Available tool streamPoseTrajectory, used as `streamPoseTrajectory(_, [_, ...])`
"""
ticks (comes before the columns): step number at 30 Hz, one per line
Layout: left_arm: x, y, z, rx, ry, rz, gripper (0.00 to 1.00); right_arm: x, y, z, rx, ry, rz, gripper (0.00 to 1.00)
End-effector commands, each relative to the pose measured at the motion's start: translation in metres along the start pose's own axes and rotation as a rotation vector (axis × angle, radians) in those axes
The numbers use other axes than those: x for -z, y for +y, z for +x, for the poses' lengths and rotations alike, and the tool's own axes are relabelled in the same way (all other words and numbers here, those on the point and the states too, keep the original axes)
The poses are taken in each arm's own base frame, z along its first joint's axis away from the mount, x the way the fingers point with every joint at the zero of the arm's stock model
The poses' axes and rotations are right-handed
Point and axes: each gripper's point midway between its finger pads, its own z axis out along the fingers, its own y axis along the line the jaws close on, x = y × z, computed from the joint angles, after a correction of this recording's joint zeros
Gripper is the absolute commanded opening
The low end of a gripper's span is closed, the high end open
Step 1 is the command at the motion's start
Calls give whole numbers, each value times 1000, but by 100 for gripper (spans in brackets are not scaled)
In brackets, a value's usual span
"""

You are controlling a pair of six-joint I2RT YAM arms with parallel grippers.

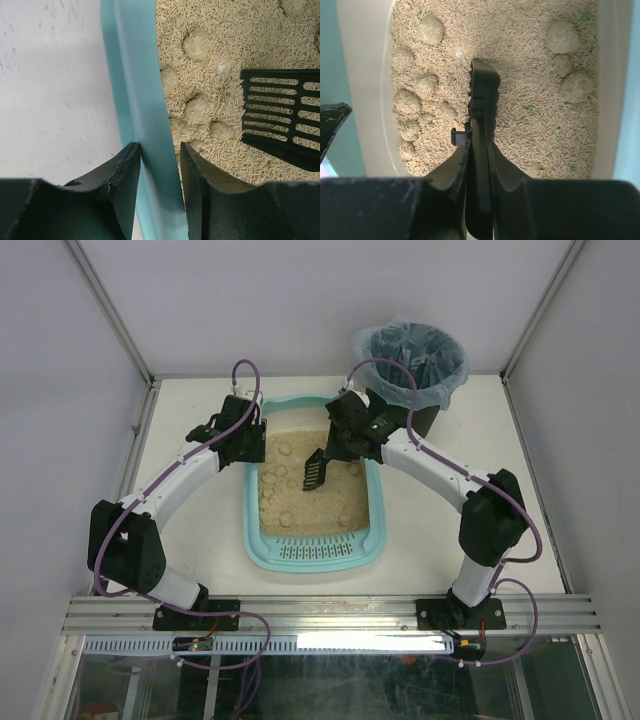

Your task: Clean the litter box

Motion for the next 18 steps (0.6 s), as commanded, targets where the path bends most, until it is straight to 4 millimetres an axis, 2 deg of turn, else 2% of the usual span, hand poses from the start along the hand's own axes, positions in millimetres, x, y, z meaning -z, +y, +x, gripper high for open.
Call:
streamPoseTrajectory(1, [-4, -17, 0, -9, 2, 68, 37, -17, 11, 26, 28, 90, -41, 0])
streamPoseTrajectory(7, [-3, -17, -1, -9, -1, 70, 37, -49, 27, 62, -74, 176, -158, 0])
streamPoseTrajectory(9, [-3, -17, -1, -8, -1, 71, 37, -53, 38, 80, -91, 218, -204, 0])
streamPoseTrajectory(11, [-3, -17, -1, -8, 0, 70, 37, -56, 46, 87, -116, 236, -255, 0])
streamPoseTrajectory(14, [-2, -17, -2, -8, -3, 70, 37, -55, 54, 95, -157, 250, -329, 0])
streamPoseTrajectory(18, [-2, -17, -1, -8, -1, 70, 37, -41, 65, 90, -213, 225, -425, 0])
